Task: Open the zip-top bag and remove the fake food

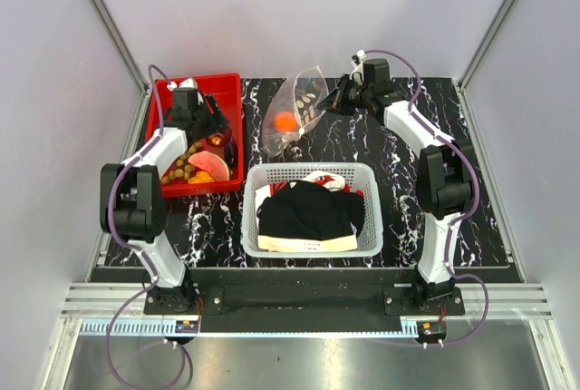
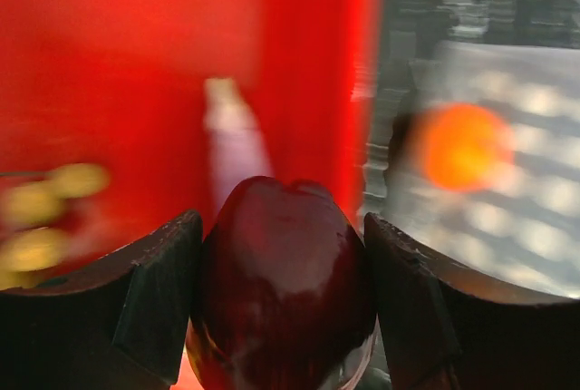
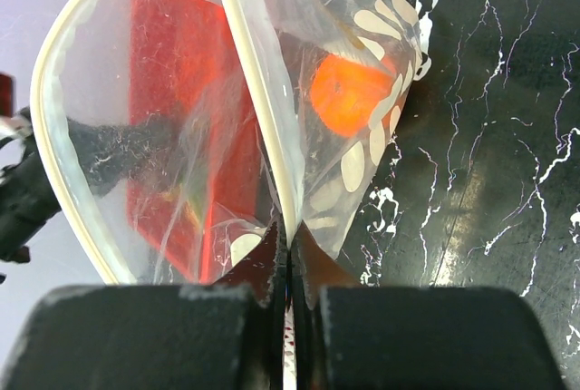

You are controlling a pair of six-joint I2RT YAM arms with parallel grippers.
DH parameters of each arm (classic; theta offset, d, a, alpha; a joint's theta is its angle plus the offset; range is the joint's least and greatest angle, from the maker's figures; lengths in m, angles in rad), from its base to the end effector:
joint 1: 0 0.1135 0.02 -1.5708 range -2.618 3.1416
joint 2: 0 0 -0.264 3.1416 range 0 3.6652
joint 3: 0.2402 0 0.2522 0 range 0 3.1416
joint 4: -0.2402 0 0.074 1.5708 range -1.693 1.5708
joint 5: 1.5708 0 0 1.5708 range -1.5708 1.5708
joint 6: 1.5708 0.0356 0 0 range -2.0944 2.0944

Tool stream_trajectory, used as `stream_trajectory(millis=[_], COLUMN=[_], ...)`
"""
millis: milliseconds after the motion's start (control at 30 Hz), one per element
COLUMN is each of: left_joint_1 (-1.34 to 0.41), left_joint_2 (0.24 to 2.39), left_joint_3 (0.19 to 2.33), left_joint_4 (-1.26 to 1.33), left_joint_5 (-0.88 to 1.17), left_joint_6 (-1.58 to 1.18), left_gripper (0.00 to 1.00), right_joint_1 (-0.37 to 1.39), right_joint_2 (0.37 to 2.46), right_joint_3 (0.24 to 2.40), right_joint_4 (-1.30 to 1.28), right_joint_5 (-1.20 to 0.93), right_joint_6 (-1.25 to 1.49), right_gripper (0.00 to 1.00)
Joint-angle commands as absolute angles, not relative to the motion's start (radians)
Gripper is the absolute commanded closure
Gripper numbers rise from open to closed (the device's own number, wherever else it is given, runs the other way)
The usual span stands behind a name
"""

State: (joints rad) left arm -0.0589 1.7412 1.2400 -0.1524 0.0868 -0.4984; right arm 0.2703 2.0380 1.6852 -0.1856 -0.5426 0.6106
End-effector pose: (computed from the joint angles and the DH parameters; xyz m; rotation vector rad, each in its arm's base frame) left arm 0.3945 -0.0264 0.2420 -0.4436 2.2074 -0.3997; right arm 0.4569 0.1457 0.2673 0.0301 2.2176 1.0813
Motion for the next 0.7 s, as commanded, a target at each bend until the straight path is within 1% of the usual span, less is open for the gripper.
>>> stream_trajectory(millis=[0,33,100,133,167,267,300,367,433,467,533,567,600,633,667], left_joint_1=[-0.058,-0.057,-0.058,-0.058,-0.06,-0.067,-0.071,-0.075,-0.083,-0.087,-0.089,-0.09,-0.094,-0.103,-0.129], left_joint_2=[1.822,1.836,1.858,1.855,1.847,1.81,1.801,1.766,1.74,1.714,1.695,1.68,1.642,1.616,1.596], left_joint_3=[1.354,1.368,1.396,1.394,1.387,1.378,1.378,1.379,1.381,1.384,1.399,1.405,1.405,1.401,1.399], left_joint_4=[-0.25,-0.276,-0.299,-0.31,-0.308,-0.307,-0.308,-0.311,-0.318,-0.319,-0.333,-0.331,-0.328,-0.293,-0.273], left_joint_5=[-0.136,-0.147,-0.184,-0.19,-0.198,-0.213,-0.215,-0.231,-0.236,-0.242,-0.227,-0.185,-0.152,-0.114,-0.03], left_joint_6=[-0.399,-0.397,-0.393,-0.394,-0.396,-0.385,-0.384,-0.382,-0.379,-0.379,-0.373,-0.376,-0.382,-0.379,-0.373], left_gripper=[0.65,0.56,0.48,0.35,0.31,0.23,0.22,0.09,0.08,0.05,0.06,0.09,0.17,0.22,0.3], right_joint_1=[0.279,0.279,0.285,0.288,0.291,0.304,0.305,0.311,0.314,0.316,0.319,0.325,0.33,0.333,0.339], right_joint_2=[1.979,1.979,1.977,1.979,1.979,1.982,1.983,1.983,1.982,1.982,1.982,1.979,1.979,1.974,1.973], right_joint_3=[1.715,1.715,1.712,1.713,1.715,1.724,1.727,1.735,1.744,1.753,1.762,1.77,1.775,1.779,1.784], right_joint_4=[-0.176,-0.176,-0.175,-0.175,-0.176,-0.183,-0.184,-0.189,-0.198,-0.201,-0.212,-0.216,-0.222,-0.233,-0.239], right_joint_5=[-0.563,-0.561,-0.561,-0.566,-0.566,-0.565,-0.565,-0.561,-0.561,-0.561,-0.561,-0.561,-0.561,-0.555,-0.551], right_joint_6=[0.607,0.606,0.606,0.604,0.603,0.597,0.597,0.595,0.594,0.594,0.591,0.588,0.583,0.574,0.568], right_gripper=[1.0,1.0,1.0,1.0,1.0,1.0,1.0,1.0,1.0,1.0,1.0,1.0,1.0,1.0,1.0])
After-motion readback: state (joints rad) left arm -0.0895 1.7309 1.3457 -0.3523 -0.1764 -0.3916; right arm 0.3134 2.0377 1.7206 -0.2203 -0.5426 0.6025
